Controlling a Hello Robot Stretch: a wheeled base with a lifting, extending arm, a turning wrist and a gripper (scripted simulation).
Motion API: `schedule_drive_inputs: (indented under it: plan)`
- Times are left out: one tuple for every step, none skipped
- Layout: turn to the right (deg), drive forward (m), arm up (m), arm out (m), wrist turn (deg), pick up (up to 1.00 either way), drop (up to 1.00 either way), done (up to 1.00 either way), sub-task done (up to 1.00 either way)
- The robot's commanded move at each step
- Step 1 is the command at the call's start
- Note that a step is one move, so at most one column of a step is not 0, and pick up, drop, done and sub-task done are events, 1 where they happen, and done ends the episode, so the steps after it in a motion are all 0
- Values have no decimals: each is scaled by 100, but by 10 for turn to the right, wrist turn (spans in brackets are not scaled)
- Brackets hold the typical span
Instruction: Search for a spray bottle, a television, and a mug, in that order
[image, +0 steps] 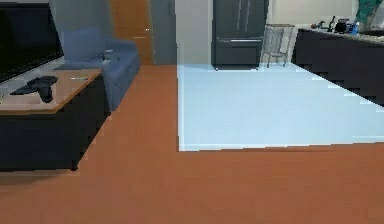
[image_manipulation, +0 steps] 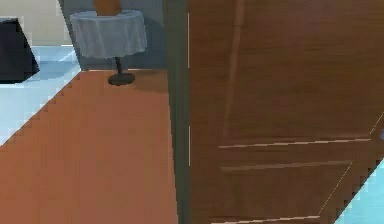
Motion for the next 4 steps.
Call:
schedule_drive_inputs:
  plan:
    - [270, 0, 0, 0, 0, 0, 0, 0, 0]
    - [30, 0, 0, 0, 0, 0, 0, 0, 0]
    - [0, 20, 0, 0, 0, 0, 0, 0, 0]
    - [30, 0, 0, 0, 0, 0, 0, 0, 0]
